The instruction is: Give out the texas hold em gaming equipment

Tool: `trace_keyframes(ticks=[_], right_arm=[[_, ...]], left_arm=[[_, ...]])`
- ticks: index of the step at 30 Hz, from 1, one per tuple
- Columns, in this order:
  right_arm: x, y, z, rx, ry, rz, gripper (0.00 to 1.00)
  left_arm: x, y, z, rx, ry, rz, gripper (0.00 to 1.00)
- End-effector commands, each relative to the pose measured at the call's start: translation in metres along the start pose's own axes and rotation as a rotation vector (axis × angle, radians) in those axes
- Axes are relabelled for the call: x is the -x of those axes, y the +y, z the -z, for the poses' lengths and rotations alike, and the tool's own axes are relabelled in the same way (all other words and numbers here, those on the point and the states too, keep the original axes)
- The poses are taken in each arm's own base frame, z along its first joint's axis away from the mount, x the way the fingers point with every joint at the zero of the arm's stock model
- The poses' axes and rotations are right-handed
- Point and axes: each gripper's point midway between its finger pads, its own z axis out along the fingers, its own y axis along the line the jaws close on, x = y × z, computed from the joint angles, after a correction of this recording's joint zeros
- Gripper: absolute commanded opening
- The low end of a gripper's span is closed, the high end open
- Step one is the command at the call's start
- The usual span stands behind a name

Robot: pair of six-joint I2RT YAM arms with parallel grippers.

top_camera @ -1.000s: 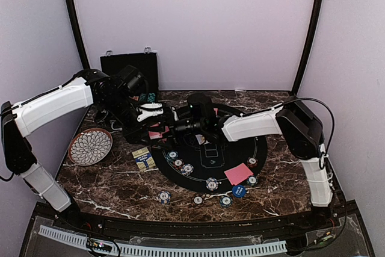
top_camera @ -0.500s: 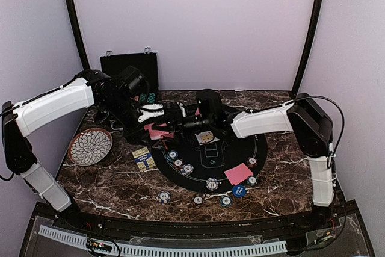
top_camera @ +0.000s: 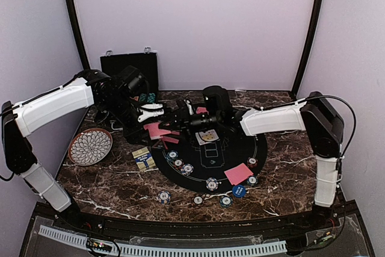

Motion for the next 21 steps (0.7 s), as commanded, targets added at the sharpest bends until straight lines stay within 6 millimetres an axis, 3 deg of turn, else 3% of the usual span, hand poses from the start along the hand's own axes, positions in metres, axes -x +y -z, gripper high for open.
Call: trace_keyframes(ticks=[1,6,17,21], right_arm=[[0.0,0.02,0.014,0.036,-0.019,0.025,0.34],[-0.003,0.023,0.017,0.051,-0.019,0.019,0.28],[-0.003,0.034,0.025,0.077,-0.015,0.01,0.0],[0.002,0.03,0.039,0.038,-0.033,0.021,0.0]], left_arm=[[0.001,0.0,0.009,0.016,-0.026,0.001,0.0],[0.002,0.001,0.008,0.017,-0.024,0.002,0.0],[-0.001,0.004,0.005,0.028,-0.008,0.008,0.0],[-0.001,0.004,0.005,0.032,-0.005,0.005,0.0]])
